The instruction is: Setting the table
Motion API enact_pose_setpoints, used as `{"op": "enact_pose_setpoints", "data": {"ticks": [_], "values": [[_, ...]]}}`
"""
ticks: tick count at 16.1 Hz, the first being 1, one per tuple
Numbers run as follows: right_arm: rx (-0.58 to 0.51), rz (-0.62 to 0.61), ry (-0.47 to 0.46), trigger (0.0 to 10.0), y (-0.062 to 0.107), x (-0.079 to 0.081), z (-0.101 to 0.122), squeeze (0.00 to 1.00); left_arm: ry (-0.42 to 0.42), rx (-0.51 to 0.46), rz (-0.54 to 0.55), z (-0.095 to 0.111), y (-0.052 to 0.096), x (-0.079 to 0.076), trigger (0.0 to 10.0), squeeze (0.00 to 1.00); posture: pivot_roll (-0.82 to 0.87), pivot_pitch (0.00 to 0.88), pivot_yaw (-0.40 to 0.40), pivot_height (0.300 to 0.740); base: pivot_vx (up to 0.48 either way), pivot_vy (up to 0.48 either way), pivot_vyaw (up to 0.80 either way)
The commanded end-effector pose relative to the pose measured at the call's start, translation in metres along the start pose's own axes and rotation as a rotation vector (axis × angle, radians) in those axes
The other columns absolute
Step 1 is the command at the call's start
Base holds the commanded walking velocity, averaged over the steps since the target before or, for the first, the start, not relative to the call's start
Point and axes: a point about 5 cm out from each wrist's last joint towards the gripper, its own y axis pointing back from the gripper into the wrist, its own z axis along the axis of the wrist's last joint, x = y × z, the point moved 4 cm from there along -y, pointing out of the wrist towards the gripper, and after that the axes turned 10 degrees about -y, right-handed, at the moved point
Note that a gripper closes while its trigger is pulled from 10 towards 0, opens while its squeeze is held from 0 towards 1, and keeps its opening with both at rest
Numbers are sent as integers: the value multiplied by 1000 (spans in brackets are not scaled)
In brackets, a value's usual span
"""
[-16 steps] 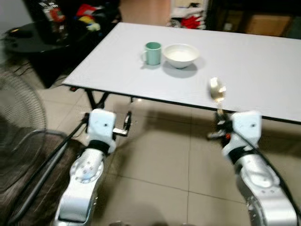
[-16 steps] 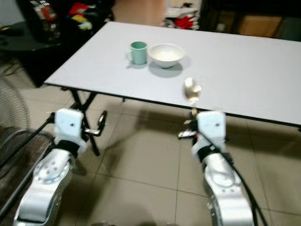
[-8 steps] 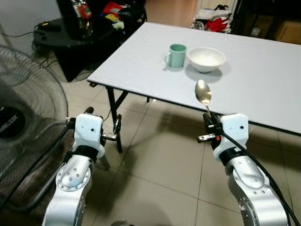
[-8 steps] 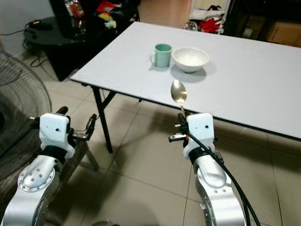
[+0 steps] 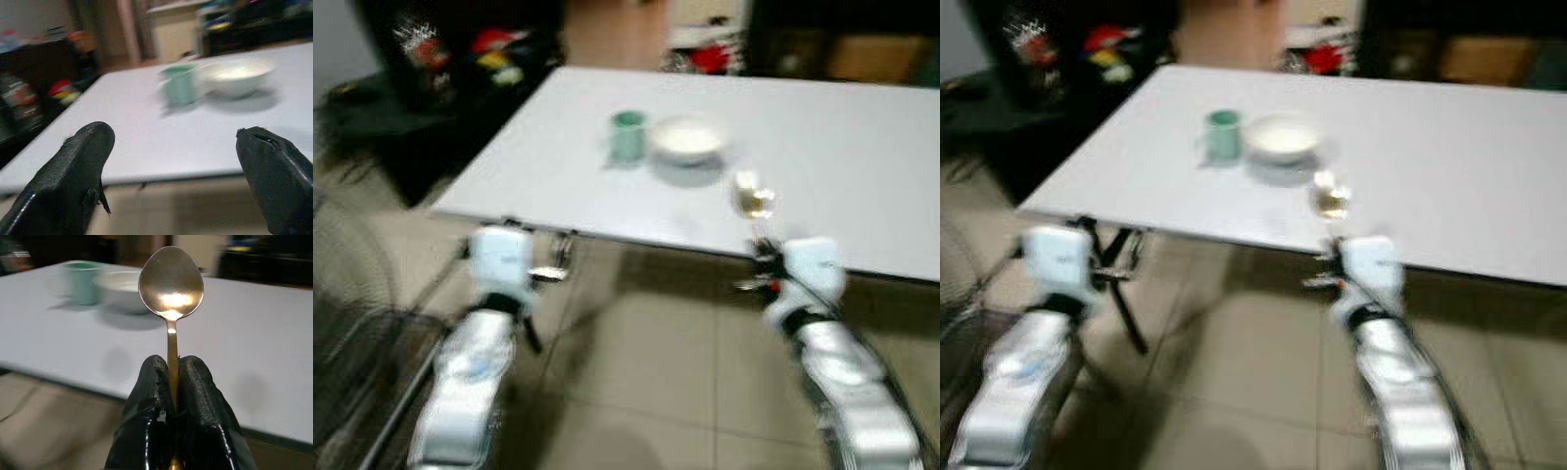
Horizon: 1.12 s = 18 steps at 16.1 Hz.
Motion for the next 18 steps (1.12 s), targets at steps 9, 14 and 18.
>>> {"op": "enact_pose_setpoints", "data": {"ticks": [9,14,18], "values": [[27,63,-17,10000,-8,12,-1,0,-4,-8,45,-2,-6,14,10000,0,-41,0,36,740,377,0,0],[70,53,-28,10000,-9,11,-8,0,-4,-14,36,-1,-8,13,10000,0,-42,0,40,740,381,0,0],[108,22,-32,10000,-9,6,-13,0,17,-18,-26,-1,-5,7,10000,0,-41,0,38,740,269,0,0]]}}
